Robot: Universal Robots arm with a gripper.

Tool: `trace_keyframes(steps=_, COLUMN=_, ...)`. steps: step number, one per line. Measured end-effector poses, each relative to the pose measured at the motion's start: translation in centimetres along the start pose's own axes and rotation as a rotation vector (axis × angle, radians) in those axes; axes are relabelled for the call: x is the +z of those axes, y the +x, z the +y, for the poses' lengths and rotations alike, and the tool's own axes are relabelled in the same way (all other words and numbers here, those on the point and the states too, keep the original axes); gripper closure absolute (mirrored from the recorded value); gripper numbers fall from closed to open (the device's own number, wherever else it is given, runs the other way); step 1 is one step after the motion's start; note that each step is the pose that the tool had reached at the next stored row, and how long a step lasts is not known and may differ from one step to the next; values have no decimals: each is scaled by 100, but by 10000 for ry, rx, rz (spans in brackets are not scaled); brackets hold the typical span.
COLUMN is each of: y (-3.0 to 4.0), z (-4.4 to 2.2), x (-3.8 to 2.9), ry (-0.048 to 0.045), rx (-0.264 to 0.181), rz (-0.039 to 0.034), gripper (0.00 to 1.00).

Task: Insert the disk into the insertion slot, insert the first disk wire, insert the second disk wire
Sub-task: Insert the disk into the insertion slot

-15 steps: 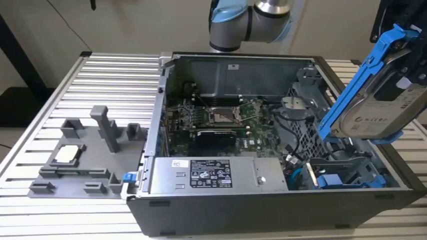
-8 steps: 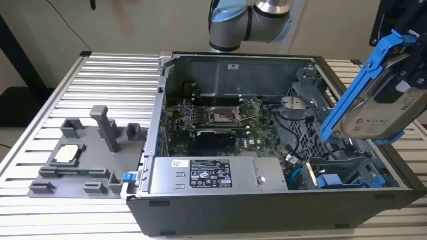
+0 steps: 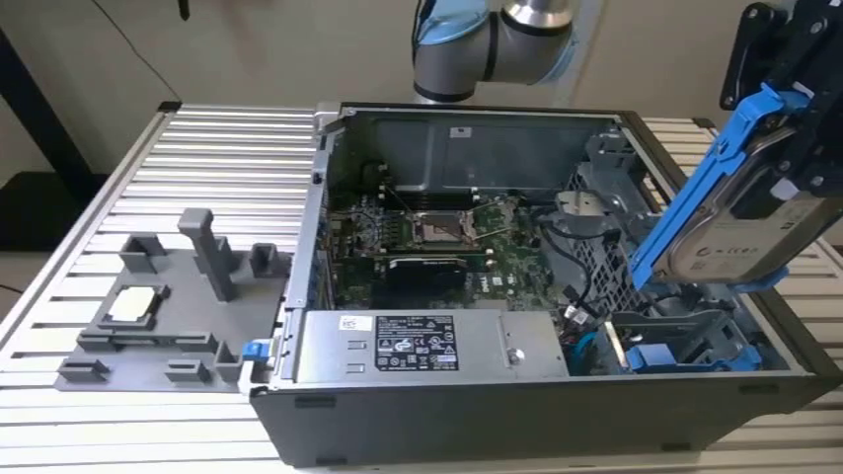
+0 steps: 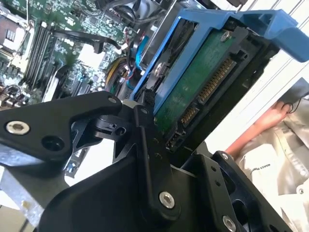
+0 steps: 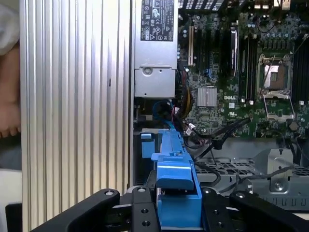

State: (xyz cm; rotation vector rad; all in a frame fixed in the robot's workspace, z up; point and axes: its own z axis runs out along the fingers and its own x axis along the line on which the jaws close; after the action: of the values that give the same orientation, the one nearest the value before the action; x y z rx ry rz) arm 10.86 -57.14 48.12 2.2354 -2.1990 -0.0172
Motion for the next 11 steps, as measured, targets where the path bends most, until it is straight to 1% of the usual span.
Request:
trace_keyframes(steps=7, y=4, z=-11, x=85, ry=0, rx=-64, rz=0, gripper=67)
trace_keyframes(steps=11, y=8, z=-34, x=139, ry=1, rx=-65, rz=0, gripper=67)
